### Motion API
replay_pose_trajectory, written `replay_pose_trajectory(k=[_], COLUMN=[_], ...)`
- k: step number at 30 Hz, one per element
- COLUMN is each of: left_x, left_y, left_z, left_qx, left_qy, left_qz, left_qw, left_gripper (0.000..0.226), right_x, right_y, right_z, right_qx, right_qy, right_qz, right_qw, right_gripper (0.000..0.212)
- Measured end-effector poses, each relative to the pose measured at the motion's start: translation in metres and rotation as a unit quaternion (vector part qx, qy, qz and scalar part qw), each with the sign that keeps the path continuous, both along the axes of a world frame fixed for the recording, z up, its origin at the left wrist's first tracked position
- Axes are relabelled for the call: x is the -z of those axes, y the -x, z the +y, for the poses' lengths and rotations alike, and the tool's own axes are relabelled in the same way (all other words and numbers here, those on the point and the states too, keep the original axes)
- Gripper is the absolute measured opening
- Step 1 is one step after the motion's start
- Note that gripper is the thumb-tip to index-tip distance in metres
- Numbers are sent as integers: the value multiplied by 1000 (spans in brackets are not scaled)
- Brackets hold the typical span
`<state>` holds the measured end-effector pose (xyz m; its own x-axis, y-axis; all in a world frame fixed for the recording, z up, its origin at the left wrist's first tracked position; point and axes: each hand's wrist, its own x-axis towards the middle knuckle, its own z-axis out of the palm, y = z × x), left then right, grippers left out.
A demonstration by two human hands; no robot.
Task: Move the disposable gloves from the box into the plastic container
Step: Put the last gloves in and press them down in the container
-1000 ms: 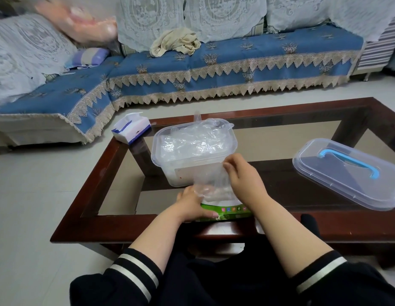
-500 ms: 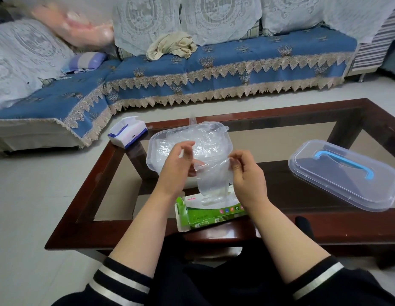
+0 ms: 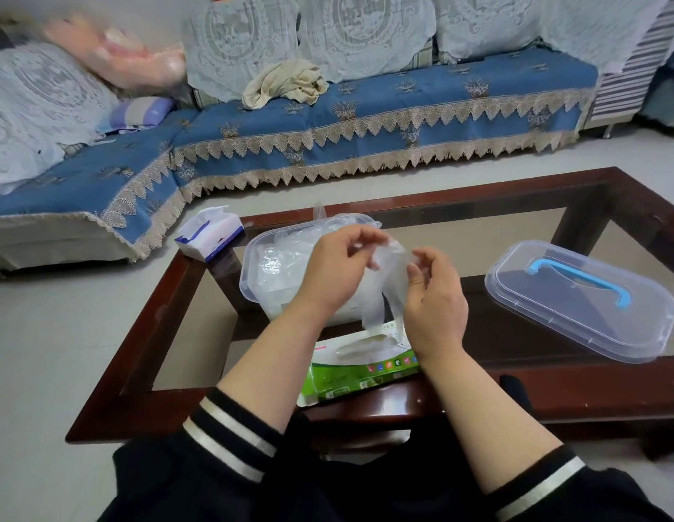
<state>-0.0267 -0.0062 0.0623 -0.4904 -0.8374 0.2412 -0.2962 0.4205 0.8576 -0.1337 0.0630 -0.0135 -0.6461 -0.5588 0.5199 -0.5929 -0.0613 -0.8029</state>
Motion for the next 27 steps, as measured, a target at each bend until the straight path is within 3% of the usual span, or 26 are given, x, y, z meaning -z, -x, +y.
replay_pose_trajectory(k=[5,7,10,15,21,24,27], left_x=[-27,-24,-7,18,34,37,39], left_y=[-21,-36,-53,-68,-75,-83,-84], left_z=[-49,-69,-90,-108,-106,-99,-77], left_qx=[-40,-73,-120,-119,-179,-233,-263], left_qy=[27,9,-8,15,119,159,281], left_qz=[54,31,-98,-299,-429,-369,-146], left_qw=[997,997,988,947,877,886,912], left_gripper=[41,45,50,69,65,35,37], right_x=[4,7,9,11,10,19,27], right_y=[11,11,9,3,-8,-11,-11], right_z=[-5,-6,-8,-10,-11,-13,-16], right_qx=[15,2,-27,-82,-220,-285,-317], right_qy=[41,33,3,-86,-205,-252,-330], right_qz=[21,19,10,31,61,87,121], right_qw=[999,999,1000,992,952,921,881], right_gripper=[37,38,36,30,16,29,44])
